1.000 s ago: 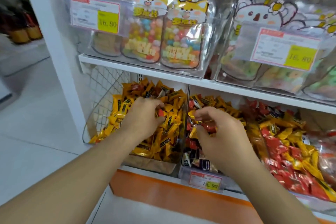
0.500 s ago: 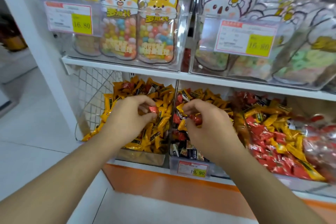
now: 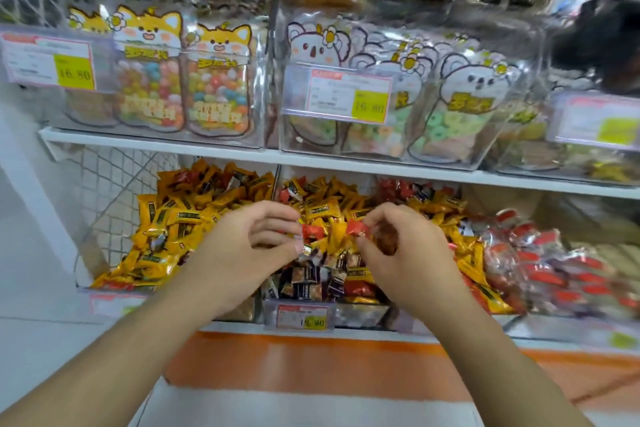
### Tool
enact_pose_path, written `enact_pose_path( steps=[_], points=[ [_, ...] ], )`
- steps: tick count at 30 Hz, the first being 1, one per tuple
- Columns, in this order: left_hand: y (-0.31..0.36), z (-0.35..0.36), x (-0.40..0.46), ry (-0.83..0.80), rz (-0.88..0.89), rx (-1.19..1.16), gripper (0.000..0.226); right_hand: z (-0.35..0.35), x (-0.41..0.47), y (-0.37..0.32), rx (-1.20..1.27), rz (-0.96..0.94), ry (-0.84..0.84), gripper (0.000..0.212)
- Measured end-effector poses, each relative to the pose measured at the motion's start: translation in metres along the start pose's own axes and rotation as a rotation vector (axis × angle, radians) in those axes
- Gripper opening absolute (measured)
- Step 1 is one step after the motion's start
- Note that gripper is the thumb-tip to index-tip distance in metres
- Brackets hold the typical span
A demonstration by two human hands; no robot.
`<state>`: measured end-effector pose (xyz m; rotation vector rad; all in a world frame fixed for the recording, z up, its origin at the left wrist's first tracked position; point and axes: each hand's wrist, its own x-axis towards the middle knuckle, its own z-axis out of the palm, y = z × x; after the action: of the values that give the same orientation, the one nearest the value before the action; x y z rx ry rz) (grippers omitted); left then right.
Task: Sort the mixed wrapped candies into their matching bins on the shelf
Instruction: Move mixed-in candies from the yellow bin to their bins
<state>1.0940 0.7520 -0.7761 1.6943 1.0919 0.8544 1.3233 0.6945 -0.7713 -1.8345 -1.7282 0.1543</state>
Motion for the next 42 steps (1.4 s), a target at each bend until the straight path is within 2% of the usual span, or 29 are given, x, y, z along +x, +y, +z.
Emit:
enact_pose_path(
  steps=[3, 6, 8, 12, 17, 22, 25, 28, 33, 37, 40, 42],
  points=[
    [0.000, 0.006, 0.001, 0.026, 0.028, 0.092, 0.023, -0.020, -0.003, 0.033, -0.089, 0.110, 0.106, 0.014],
    [-0.003, 0.010, 0.006, 0.055, 0.049, 0.142, 0.022, -0.026, -0.005, 0.049, -0.165, 0.229, 0.045, 0.036],
    [-0.007, 0.010, 0.008, 0.072, 0.054, 0.156, 0.021, -0.024, -0.003, 0.047, -0.154, 0.249, 0.022, 0.041],
    [-0.021, -0.004, 0.015, 0.173, 0.086, 0.253, 0.019, -0.011, 0.004, 0.024, -0.129, 0.150, 0.055, 0.031],
    [-0.055, -0.047, 0.042, 0.337, 0.003, 0.368, 0.020, 0.012, 0.012, -0.004, -0.074, 0.054, 0.011, 0.026],
    [-0.091, -0.095, 0.081, 0.494, -0.010, 0.636, 0.029, 0.030, 0.019, -0.014, -0.081, -0.022, -0.004, 0.026],
    [-0.108, -0.111, 0.106, 0.517, 0.027, 0.735, 0.029, 0.037, 0.023, -0.015, -0.074, -0.018, -0.011, 0.024],
    [-0.124, -0.117, 0.119, 0.502, 0.093, 0.808, 0.039, 0.043, 0.028, -0.016, -0.061, -0.008, -0.040, 0.023],
    [-0.138, -0.114, 0.120, 0.582, 0.031, 0.704, 0.021, 0.048, 0.033, -0.019, -0.038, -0.005, -0.059, 0.020],
    [-0.119, -0.112, 0.105, 0.591, 0.076, 0.610, 0.019, 0.049, 0.031, -0.021, -0.034, 0.006, -0.083, 0.021],
    [-0.084, -0.103, 0.082, 0.540, 0.071, 0.465, 0.017, 0.048, 0.027, -0.022, -0.015, -0.015, -0.102, 0.023],
    [-0.061, -0.088, 0.061, 0.430, 0.053, 0.337, 0.015, 0.047, 0.024, -0.025, -0.001, -0.057, -0.113, 0.026]
  ],
)
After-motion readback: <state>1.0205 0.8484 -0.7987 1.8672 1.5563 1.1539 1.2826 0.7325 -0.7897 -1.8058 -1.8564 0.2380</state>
